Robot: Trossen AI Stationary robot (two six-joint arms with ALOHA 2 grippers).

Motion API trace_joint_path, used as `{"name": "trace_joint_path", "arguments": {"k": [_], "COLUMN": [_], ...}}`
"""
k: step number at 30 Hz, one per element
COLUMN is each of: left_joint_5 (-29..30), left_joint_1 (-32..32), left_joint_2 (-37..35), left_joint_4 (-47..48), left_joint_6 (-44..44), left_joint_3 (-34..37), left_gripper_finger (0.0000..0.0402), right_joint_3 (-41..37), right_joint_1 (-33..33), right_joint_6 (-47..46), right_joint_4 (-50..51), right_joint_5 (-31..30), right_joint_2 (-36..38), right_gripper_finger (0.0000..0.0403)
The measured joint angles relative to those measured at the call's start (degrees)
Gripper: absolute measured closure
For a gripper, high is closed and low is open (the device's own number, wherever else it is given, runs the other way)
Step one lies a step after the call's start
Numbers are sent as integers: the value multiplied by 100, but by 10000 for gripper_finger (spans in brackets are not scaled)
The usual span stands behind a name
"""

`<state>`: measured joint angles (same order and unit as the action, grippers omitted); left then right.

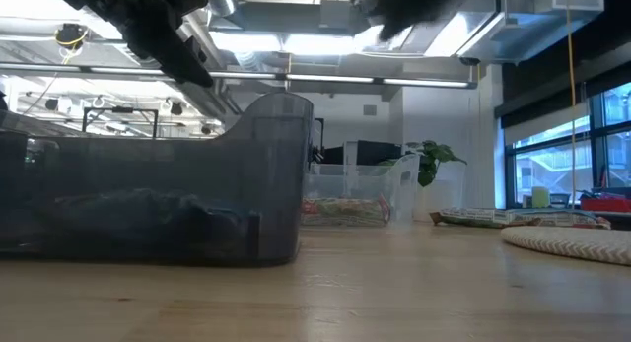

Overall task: Pick and place Granola Bars by type
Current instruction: Put the red granola bar into the white transparent bin

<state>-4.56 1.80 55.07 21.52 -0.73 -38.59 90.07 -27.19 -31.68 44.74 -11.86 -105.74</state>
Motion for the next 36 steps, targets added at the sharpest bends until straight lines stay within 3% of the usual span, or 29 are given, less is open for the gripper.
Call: {"name": "trace_joint_path", "arguments": {"k": [8, 12, 17, 26, 36], "left_joint_5": [2, 9, 104, 740, 1390], "left_joint_1": [1, 2, 3, 4, 4], "left_joint_2": [-2, 0, -2, -2, -1], "left_joint_4": [-55, -77, -77, -79, -82], "left_joint_6": [2, 2, 9, 9, 9], "left_joint_3": [0, 0, 0, 0, 0], "left_gripper_finger": [250, 253, 251, 253, 249], "right_joint_3": [-22, -284, -883, -2077, -3038], "right_joint_1": [-1202, -1730, -2235, -2642, -2808], "right_joint_6": [-3535, -4929, -6198, -7324, -7588], "right_joint_4": [2242, 2447, 2312, 1267, -161], "right_joint_5": [232, 855, 1165, 2162, 2218], "right_joint_2": [224, 213, 211, 211, 211], "right_gripper_finger": [205, 205, 200, 157, 159]}}
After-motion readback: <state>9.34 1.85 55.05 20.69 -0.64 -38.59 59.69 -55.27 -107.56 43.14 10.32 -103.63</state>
